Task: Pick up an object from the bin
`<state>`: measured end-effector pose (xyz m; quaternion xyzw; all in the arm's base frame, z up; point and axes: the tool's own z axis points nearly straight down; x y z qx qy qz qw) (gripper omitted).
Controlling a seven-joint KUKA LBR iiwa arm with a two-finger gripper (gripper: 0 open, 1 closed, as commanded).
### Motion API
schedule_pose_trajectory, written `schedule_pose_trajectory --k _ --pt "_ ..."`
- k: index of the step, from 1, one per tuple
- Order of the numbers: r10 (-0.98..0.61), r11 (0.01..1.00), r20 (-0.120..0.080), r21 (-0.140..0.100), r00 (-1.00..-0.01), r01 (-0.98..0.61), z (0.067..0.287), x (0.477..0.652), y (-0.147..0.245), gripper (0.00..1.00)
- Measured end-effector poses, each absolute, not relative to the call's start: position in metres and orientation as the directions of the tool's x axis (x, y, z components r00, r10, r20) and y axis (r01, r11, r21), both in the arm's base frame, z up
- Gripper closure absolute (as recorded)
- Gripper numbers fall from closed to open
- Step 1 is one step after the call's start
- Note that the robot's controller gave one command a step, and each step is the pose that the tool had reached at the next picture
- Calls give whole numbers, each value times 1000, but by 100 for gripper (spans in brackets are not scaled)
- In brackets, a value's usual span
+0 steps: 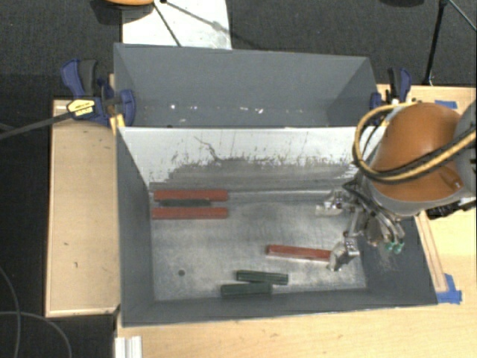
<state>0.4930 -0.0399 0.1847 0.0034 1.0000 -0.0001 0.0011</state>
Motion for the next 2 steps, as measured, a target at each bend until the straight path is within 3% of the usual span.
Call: schedule_pose_trajectory --k 1,2 --pt "95 995 -6 1 -995 95 112 489 -16 0" --pt "71 997 2 0 -997 71 110 485 -12 0"
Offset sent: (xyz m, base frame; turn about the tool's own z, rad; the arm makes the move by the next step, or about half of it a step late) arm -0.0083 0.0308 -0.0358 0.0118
